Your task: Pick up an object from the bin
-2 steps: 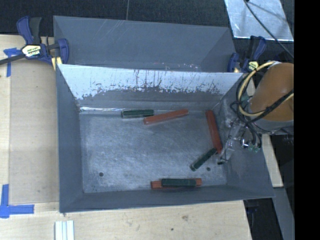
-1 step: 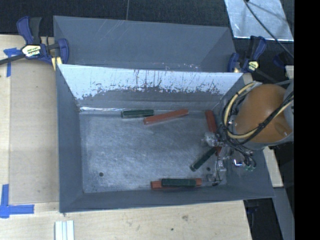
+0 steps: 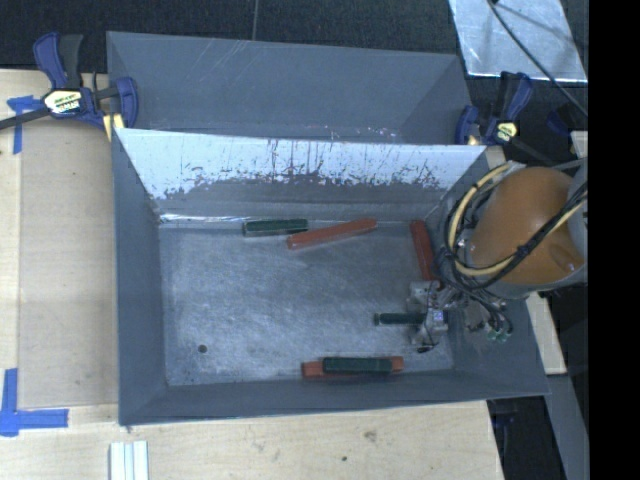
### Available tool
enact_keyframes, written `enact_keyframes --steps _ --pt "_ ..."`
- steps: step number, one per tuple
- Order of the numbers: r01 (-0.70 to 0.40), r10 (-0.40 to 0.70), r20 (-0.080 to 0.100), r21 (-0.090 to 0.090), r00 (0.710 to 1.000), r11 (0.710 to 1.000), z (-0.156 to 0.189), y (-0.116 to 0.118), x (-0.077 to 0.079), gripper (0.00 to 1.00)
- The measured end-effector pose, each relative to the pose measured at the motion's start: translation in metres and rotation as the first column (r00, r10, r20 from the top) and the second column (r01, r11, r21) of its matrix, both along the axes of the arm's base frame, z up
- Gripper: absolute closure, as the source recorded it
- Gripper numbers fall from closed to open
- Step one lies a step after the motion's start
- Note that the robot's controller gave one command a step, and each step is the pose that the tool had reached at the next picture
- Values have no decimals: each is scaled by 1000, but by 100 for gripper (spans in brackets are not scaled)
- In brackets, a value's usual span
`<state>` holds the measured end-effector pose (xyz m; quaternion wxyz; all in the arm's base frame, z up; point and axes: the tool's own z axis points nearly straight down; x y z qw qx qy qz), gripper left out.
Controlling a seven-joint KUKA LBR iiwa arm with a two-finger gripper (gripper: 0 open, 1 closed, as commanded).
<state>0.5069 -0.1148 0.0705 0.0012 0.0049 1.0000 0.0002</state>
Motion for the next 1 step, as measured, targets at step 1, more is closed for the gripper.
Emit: enact_keyframes --steps 1 --pt "-72 72 5 -2 997 997 151 -3 3 100"
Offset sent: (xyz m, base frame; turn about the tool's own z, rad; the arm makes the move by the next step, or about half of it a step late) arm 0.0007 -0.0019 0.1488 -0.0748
